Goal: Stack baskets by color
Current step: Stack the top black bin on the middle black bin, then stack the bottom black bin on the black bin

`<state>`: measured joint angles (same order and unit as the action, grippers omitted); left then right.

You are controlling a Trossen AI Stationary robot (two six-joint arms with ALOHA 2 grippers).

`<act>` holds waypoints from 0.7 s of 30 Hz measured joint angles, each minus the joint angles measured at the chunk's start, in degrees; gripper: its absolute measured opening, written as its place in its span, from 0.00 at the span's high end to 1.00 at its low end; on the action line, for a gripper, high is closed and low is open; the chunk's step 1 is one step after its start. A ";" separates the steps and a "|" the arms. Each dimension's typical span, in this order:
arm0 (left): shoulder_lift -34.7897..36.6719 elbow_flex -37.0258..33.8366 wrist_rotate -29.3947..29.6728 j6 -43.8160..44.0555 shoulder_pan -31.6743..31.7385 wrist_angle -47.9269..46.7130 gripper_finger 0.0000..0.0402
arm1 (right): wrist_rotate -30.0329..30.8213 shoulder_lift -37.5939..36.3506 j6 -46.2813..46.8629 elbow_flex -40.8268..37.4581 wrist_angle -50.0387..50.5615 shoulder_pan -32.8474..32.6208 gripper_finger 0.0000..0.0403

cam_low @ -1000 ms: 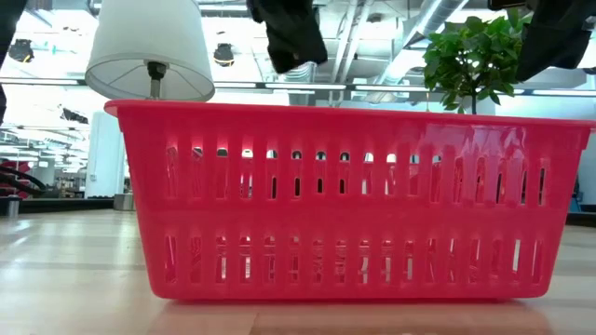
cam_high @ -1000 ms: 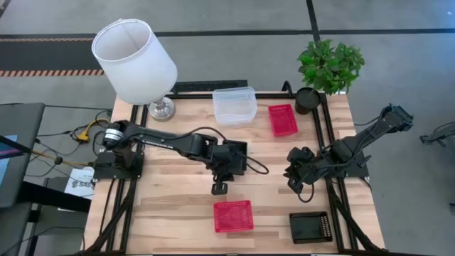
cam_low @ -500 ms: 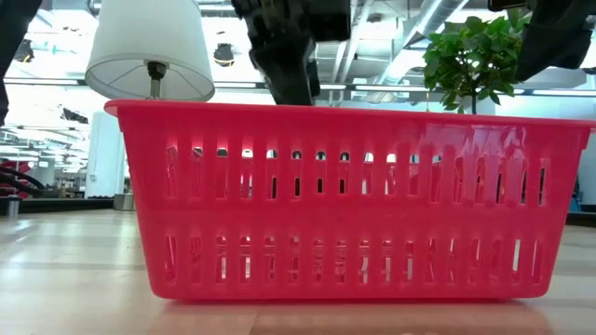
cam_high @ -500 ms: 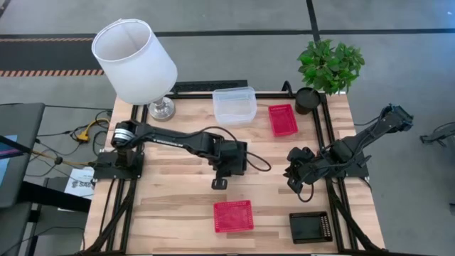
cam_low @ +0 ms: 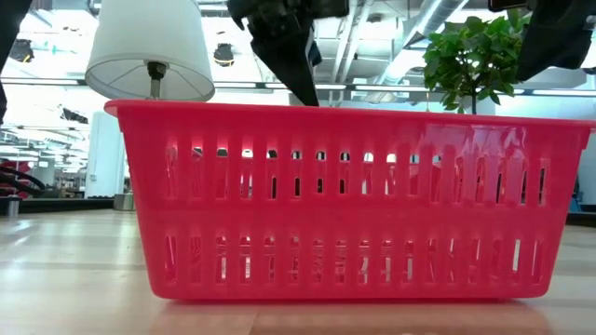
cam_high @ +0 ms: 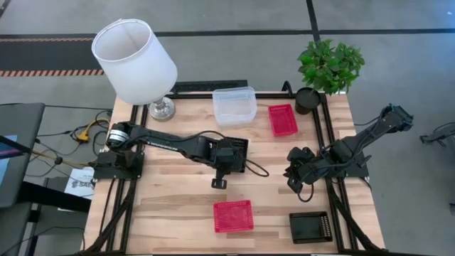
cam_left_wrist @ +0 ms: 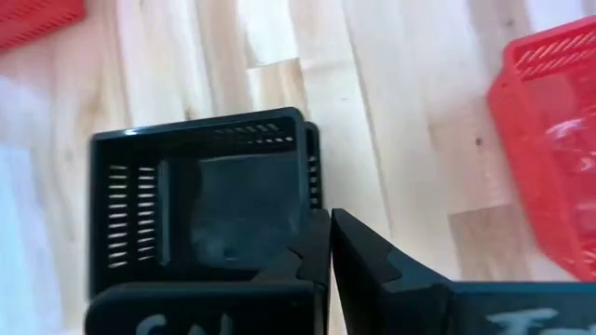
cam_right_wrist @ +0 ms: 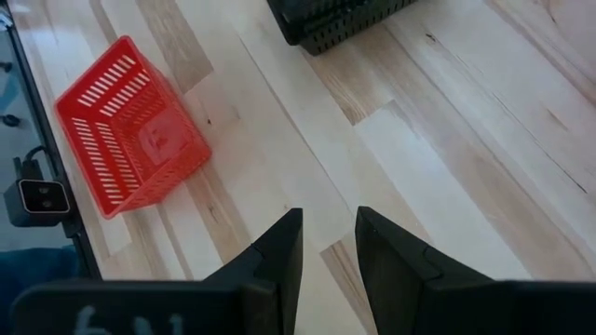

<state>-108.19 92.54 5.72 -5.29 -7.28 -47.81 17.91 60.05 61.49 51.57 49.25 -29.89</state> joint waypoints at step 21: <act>-6.53 -0.03 -9.08 2.50 2.72 1.11 0.96 | 0.05 0.01 3.04 0.00 -0.44 -0.09 0.69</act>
<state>-114.72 92.51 -3.35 -2.79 -4.56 -46.70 17.96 60.06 64.53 51.57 48.82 -29.98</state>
